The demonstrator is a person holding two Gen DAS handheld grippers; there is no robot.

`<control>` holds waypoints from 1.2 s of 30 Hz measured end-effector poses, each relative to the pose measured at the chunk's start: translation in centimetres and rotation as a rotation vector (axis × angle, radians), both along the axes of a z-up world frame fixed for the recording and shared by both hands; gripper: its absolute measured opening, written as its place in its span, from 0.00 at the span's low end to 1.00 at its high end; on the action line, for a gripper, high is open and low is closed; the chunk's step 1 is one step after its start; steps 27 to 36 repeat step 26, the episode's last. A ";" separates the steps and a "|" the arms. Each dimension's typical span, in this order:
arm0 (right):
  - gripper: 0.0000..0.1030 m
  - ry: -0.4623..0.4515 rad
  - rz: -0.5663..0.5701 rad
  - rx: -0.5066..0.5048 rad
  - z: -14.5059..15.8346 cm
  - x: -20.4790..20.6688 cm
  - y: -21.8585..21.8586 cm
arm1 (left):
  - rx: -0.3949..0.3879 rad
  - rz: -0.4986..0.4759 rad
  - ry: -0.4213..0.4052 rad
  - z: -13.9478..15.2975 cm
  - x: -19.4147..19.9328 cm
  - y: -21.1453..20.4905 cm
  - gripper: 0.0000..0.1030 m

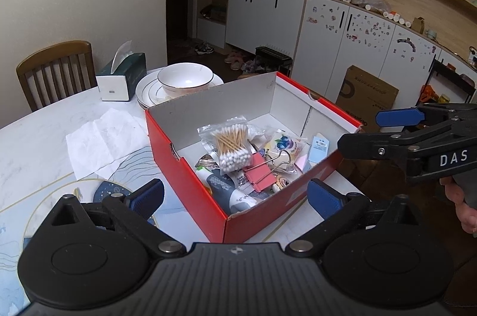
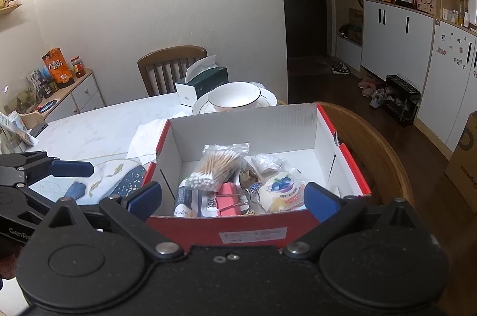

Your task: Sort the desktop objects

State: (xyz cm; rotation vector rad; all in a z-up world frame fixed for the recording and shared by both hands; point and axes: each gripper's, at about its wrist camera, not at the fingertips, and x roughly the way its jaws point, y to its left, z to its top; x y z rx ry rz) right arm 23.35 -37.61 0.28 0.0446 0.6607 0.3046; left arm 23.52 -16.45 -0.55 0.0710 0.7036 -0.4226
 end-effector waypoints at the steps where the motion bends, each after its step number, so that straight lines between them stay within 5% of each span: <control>1: 0.99 -0.003 0.000 -0.001 0.0 -0.1 0.1 | -0.001 -0.002 -0.002 0.0 -0.2 0.0 1.00; 36: 0.99 0.004 -0.005 0.005 -0.1 -0.9 0.8 | 0.020 -0.027 -0.005 -0.2 -1.3 0.2 1.00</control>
